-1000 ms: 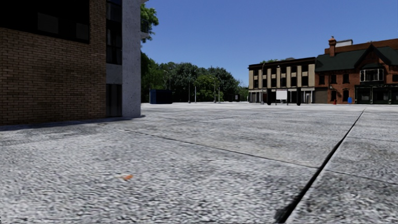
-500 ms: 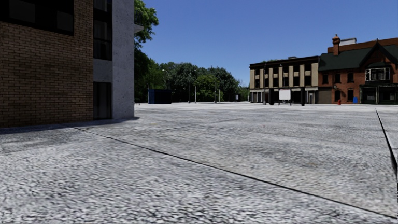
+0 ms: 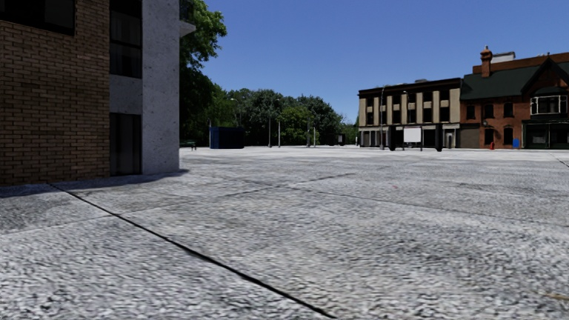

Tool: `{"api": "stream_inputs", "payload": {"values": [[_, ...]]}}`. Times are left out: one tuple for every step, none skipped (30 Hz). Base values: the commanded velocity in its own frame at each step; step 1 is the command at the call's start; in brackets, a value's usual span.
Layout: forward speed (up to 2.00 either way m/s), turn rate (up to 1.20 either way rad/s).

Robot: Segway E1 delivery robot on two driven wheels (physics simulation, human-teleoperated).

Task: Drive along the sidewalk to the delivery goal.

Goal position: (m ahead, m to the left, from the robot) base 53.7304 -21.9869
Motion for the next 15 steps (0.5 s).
{"api": "stream_inputs", "payload": {"values": [[2.00, 0.00], [2.00, 0.00], [2.00, 0.00], [2.00, 0.00], [2.00, 0.00], [2.00, 0.00], [2.00, 0.00], [2.00, 0.00], [2.00, 0.00], [2.00, 0.00], [2.00, 0.00], [2.00, 0.00], [2.00, 0.00], [2.00, 0.00], [2.00, 0.00]]}}
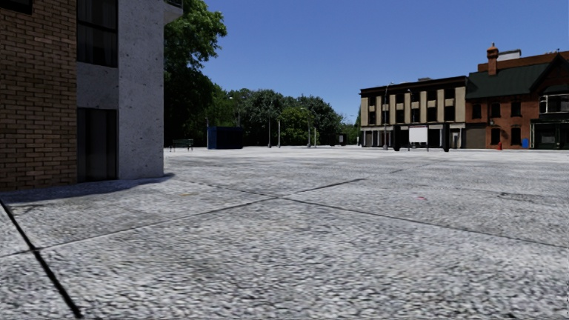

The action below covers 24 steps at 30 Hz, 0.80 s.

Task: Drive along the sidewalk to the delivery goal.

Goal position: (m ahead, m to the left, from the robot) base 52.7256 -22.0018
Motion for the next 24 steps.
{"api": "stream_inputs", "payload": {"values": [[2.00, 0.00], [2.00, 0.00], [2.00, 0.00], [2.00, 0.00], [2.00, 0.00], [2.00, 0.00], [2.00, 0.00], [2.00, 0.00], [2.00, 0.00], [2.00, 0.00], [2.00, 0.00], [2.00, 0.00], [2.00, 0.00], [2.00, 0.00], [2.00, 0.00], [2.00, 0.00], [2.00, 0.00], [2.00, 0.00], [2.00, 0.00], [2.00, 0.00], [2.00, 0.00], [2.00, 0.00], [2.00, 0.00], [2.00, 0.00]]}}
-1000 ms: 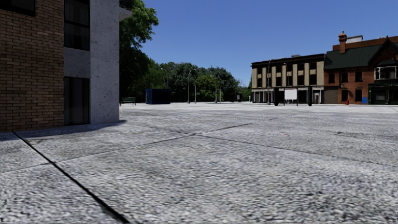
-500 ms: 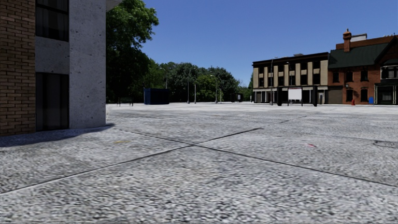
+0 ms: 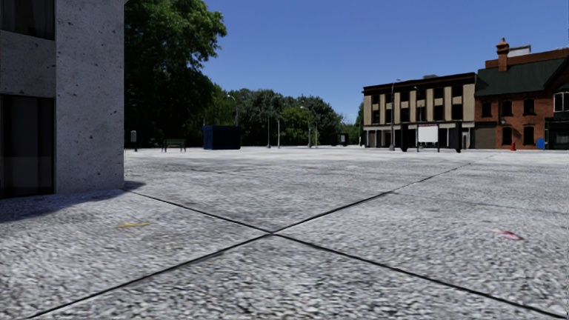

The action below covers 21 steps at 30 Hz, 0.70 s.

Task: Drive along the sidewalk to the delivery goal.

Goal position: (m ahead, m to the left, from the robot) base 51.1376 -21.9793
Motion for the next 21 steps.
{"api": "stream_inputs", "payload": {"values": [[2.00, 0.00], [2.00, 0.00], [2.00, 0.00], [2.00, 0.00], [2.00, 0.00], [2.00, 0.00], [2.00, 0.00], [2.00, 0.00], [2.00, 0.00], [2.00, 0.00], [2.00, 0.00], [2.00, 0.00], [2.00, 0.00], [2.00, 0.00], [2.00, 0.00], [2.00, 0.00], [2.00, 0.00], [2.00, 0.00], [2.00, 0.00], [2.00, 0.00], [2.00, 0.00]]}}
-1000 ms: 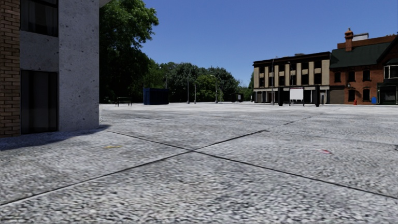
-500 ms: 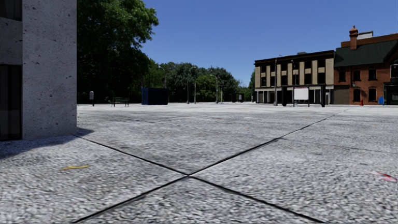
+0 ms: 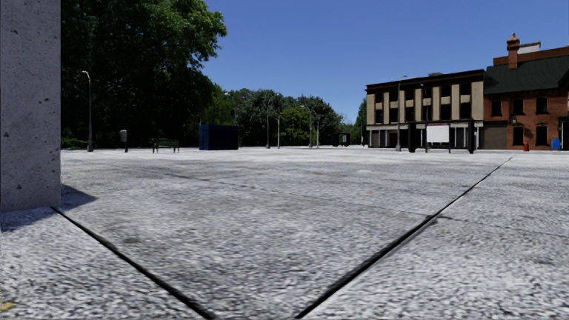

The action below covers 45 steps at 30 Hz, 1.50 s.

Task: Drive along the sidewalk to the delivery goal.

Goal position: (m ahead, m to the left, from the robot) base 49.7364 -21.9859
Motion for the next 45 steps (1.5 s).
{"api": "stream_inputs", "payload": {"values": [[2.00, 0.00], [2.00, 0.00], [2.00, 0.00], [2.00, 0.00], [2.00, 0.00], [2.00, 0.00], [2.00, 0.00], [2.00, 0.00], [2.00, 0.00], [2.00, 0.00], [2.00, 0.00], [2.00, 0.00], [2.00, 0.00], [2.00, 0.00], [2.00, 0.00], [2.00, 0.00], [2.00, 0.00], [2.00, 0.00], [2.00, 0.00], [2.00, 0.00], [2.00, 0.00], [2.00, 0.00], [2.00, 0.00], [2.00, 0.00], [2.00, 0.00], [2.00, 0.00], [2.00, 0.00], [2.00, 0.00], [2.00, 0.00], [2.00, 0.00], [2.00, 0.00], [2.00, 0.00], [2.00, 0.00], [2.00, 0.00], [2.00, 0.00], [2.00, 0.00], [2.00, 0.00], [2.00, 0.00], [2.00, 0.00], [2.00, 0.00], [2.00, 0.00], [2.00, 0.00], [2.00, 0.00], [2.00, 0.00], [2.00, 0.00]]}}
